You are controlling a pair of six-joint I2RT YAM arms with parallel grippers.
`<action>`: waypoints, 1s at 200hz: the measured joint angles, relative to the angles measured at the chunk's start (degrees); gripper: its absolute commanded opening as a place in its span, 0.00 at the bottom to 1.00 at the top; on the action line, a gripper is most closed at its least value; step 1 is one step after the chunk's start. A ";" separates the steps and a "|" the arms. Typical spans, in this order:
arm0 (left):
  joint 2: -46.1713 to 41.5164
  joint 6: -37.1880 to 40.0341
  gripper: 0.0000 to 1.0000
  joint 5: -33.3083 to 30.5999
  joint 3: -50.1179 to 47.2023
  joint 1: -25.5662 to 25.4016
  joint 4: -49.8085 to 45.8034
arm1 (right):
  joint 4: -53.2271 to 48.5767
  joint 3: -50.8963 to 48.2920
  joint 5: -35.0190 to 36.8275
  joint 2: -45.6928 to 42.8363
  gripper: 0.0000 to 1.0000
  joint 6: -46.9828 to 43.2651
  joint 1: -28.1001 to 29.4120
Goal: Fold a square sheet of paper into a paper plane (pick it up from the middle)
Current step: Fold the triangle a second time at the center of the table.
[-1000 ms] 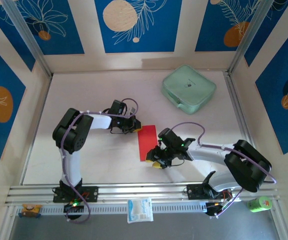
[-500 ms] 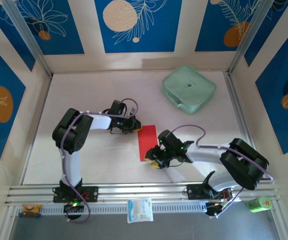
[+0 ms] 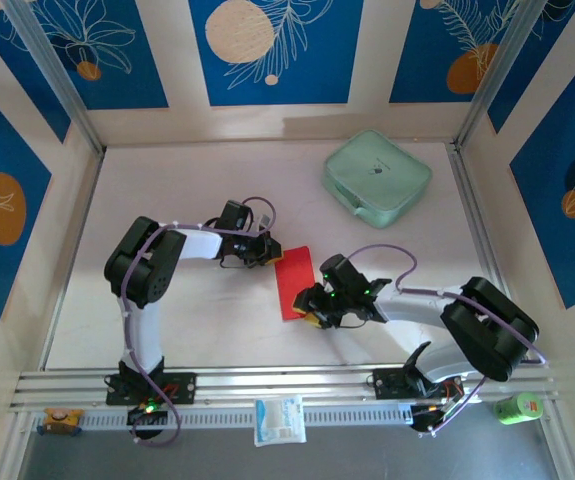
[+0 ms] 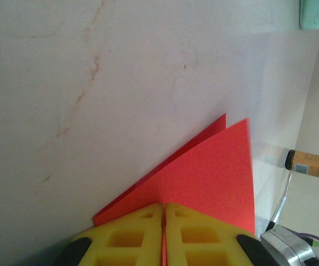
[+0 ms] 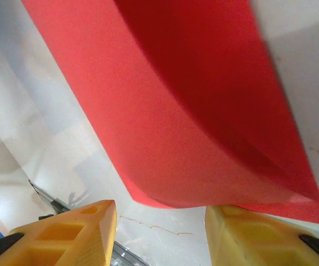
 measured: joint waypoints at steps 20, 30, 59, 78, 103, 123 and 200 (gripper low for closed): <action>0.00 0.00 0.11 0.00 0.00 0.00 0.00 | -1.73 1.40 0.79 -0.31 0.47 -1.79 -0.02; 0.00 0.00 0.11 0.00 0.00 0.00 0.00 | -2.43 2.23 0.96 -0.31 0.48 -2.89 -0.09; 0.00 0.00 0.11 0.00 0.00 0.00 0.00 | -3.48 3.85 0.98 -0.31 0.51 -5.60 -0.66; 0.00 0.00 0.11 0.00 0.00 0.00 0.00 | -4.92 4.72 1.09 -0.31 0.60 -7.41 -1.38; 0.00 0.00 0.11 0.00 0.00 0.00 0.00 | -5.38 5.03 1.18 -0.31 0.68 -9.60 -2.80; 0.00 0.00 0.11 0.00 0.00 0.00 0.00 | -5.18 5.03 0.85 -0.33 0.68 -11.28 -4.35; 0.00 0.00 0.11 0.00 0.00 0.00 0.00 | -3.28 5.01 -3.80 -0.13 0.68 -19.06 -10.25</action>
